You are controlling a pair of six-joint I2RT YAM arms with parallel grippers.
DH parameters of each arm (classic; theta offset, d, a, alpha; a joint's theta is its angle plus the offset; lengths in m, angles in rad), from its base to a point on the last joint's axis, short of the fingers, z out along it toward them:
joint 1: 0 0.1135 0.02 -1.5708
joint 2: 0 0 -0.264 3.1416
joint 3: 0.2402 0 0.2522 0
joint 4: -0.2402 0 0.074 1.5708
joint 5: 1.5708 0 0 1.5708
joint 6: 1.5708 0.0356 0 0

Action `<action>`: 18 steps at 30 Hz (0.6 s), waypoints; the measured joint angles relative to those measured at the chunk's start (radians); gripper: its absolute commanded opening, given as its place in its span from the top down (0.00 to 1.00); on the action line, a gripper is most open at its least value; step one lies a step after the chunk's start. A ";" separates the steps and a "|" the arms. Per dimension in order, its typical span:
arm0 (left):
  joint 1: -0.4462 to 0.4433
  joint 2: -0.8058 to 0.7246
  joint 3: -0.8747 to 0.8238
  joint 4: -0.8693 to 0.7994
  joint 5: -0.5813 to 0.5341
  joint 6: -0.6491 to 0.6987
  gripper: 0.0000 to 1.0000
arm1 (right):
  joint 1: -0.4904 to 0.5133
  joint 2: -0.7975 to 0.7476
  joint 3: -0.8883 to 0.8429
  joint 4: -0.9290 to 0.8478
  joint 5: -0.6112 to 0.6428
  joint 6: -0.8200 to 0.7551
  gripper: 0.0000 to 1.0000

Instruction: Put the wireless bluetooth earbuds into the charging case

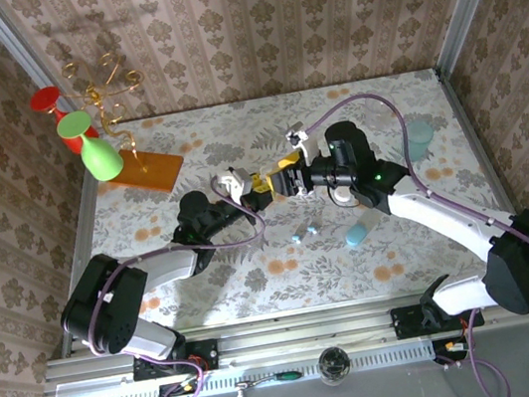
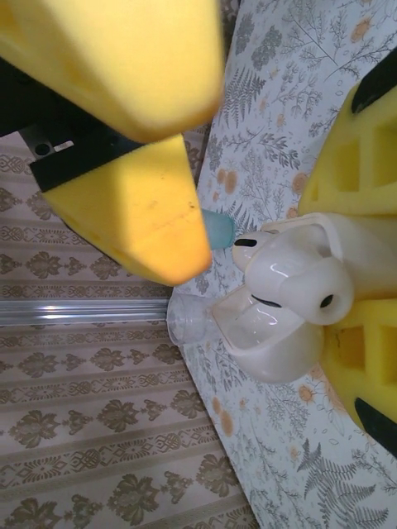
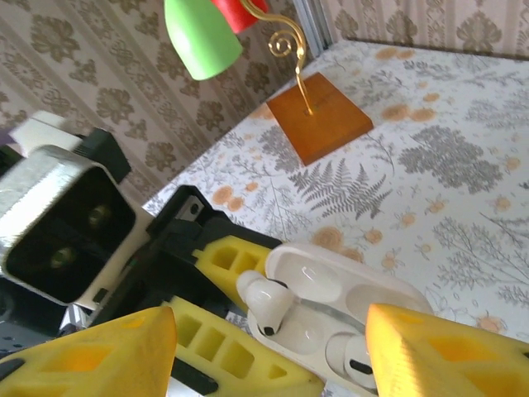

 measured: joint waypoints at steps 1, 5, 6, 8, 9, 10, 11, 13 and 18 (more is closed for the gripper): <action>0.000 0.000 0.000 0.002 0.000 0.003 1.00 | 0.006 0.003 0.009 -0.017 0.014 -0.006 0.35; 0.000 0.000 0.000 0.006 0.000 0.011 1.00 | 0.033 0.025 0.059 -0.078 0.080 -0.023 0.35; 0.000 0.000 0.000 0.006 0.000 0.012 1.00 | 0.038 0.029 0.068 -0.088 0.097 -0.026 0.35; 0.000 0.000 0.000 0.006 0.000 0.014 1.00 | 0.040 0.034 0.077 -0.106 0.127 -0.030 0.35; 0.000 0.000 -0.001 0.006 0.000 0.014 1.00 | 0.040 0.035 0.080 -0.115 0.140 -0.031 0.35; 0.000 0.000 -0.001 0.006 0.000 0.014 1.00 | 0.040 0.040 0.084 -0.128 0.155 -0.032 0.35; 0.000 0.000 -0.002 0.006 0.000 0.014 1.00 | 0.040 0.050 0.090 -0.138 0.172 -0.032 0.35; 0.000 0.000 -0.002 0.002 -0.005 0.014 1.00 | 0.040 0.066 0.098 -0.151 0.192 -0.032 0.35; 0.001 -0.001 -0.009 -0.010 -0.012 0.014 1.00 | 0.044 0.078 0.108 -0.183 0.219 -0.032 0.35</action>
